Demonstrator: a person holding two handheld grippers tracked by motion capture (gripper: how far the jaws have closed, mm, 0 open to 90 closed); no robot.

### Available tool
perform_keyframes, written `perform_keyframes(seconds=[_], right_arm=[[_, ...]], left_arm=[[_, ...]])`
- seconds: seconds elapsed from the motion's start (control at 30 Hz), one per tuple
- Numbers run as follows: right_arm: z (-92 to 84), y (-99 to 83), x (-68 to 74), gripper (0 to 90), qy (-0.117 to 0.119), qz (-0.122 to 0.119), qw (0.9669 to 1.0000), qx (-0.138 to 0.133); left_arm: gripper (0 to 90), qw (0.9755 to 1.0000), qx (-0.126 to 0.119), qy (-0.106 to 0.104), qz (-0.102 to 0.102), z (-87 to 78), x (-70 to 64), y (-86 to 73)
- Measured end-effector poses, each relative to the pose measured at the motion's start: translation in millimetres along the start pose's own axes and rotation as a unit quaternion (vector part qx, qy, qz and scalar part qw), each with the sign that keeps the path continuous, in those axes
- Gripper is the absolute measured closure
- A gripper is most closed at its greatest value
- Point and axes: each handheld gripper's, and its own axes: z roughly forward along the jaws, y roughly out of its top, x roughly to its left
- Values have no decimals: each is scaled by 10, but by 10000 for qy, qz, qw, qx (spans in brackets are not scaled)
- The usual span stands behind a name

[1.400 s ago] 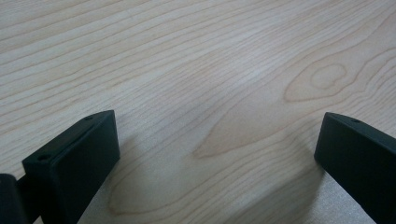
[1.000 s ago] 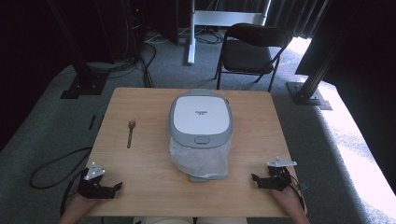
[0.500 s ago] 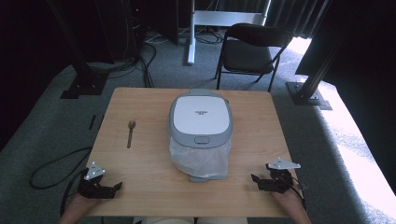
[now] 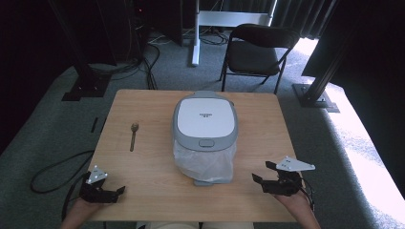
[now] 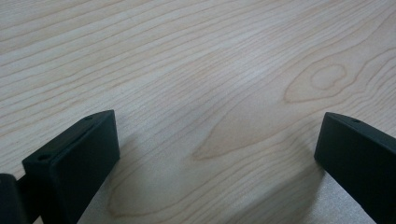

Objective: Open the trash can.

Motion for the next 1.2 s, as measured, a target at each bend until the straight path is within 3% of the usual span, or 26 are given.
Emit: perform_keyframes(seconds=[0.33,0.6,0.97,1.2], right_arm=[[-193,296,149,390,20,-194,9987,-471],[-287,508,209,531,99,-146,9963,-843],[-307,769,322,724,288,-367,9940,-992],[-318,926,427,804,446,-659,9901,-1154]], left_arm=[[0,10000,1,1,3,0,1,0],[0,10000,-1,0,-1,0,0,0],[0,10000,0,-2,1,0,1,0],[0,10000,1,-2,2,0,1,0]])
